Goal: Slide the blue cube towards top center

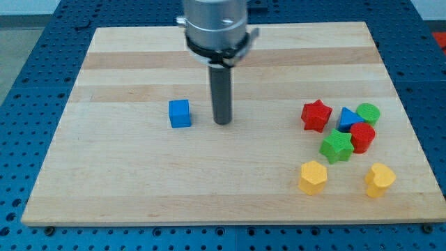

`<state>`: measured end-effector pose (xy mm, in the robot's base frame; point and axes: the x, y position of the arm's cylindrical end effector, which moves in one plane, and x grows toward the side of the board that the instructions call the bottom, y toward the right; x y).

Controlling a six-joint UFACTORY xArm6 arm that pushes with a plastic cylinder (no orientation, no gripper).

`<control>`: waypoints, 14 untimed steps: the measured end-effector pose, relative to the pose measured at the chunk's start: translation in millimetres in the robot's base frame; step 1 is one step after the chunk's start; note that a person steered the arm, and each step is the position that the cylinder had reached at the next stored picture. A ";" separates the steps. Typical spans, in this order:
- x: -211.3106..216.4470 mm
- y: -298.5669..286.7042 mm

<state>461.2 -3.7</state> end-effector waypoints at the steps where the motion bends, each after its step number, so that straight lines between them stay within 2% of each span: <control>1: 28.7 -1.8; 2: 32.1 -33.1; 4: -31.0 -61.0; 6: 13.9 -69.5; 7: 19.1 -102.5; 8: -11.6 -120.1; 10: -100.0 -120.3; 11: -99.7 -129.5; 12: -69.9 -154.7; 13: -40.1 -151.6; 14: -38.6 -111.2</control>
<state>422.5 -115.0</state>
